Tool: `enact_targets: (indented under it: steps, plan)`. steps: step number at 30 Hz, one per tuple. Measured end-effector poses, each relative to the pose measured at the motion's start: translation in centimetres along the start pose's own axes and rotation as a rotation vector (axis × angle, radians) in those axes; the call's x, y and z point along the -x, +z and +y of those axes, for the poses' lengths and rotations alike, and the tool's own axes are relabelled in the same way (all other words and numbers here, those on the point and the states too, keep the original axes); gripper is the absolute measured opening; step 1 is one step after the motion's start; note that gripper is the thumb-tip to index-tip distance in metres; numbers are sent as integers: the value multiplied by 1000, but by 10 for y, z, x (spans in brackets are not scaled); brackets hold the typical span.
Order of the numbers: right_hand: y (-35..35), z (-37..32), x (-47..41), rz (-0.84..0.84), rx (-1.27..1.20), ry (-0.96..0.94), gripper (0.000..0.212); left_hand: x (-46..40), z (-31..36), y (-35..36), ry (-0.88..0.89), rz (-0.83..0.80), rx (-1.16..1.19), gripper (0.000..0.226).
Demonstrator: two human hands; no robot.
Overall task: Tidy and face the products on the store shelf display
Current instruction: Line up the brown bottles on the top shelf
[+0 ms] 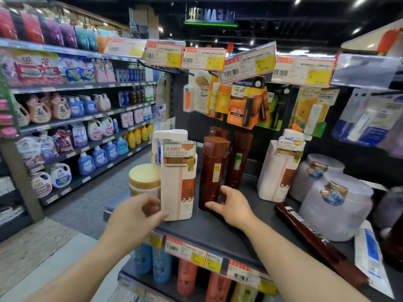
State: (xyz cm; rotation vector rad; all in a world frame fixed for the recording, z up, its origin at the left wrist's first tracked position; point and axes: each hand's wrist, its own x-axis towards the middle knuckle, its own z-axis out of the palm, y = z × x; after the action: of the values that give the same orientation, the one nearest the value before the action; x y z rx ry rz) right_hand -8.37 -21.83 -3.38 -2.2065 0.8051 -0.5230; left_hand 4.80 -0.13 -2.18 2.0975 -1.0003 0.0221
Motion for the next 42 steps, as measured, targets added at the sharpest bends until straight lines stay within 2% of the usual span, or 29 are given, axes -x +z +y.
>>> enact_targets:
  steps: [3,6,14,17,20,22,25,27,32,36,42]
  plan:
    - [5,-5,-3,7,5,11,34,-1,-5,-7,5,107,9,23]
    - [9,-8,-6,2,-6,14,37,-2,-9,-11,33,123,2,24]
    - [12,-11,-6,1,-13,44,43,-11,-19,-2,80,191,-112,48]
    - [9,-15,1,79,-10,77,45,-15,-21,5,105,219,-181,53]
    - [5,-26,19,189,5,57,37,-18,-18,5,128,242,-227,59]
    - [7,-36,31,117,-32,13,38,-24,-14,2,123,224,-276,68]
    - [19,-50,40,-110,-63,-37,69,-34,-7,0,94,102,-367,95]
    - [25,-56,44,-186,-130,-53,76,-37,-2,3,103,39,-404,101]
    - [21,-57,59,-199,-197,-38,62,-28,8,12,137,64,-310,62]
    - [2,-46,77,-171,-172,-17,56,-15,20,29,169,32,-124,65]
    - [-43,-5,104,-64,-121,49,56,-4,69,78,149,-175,314,60]
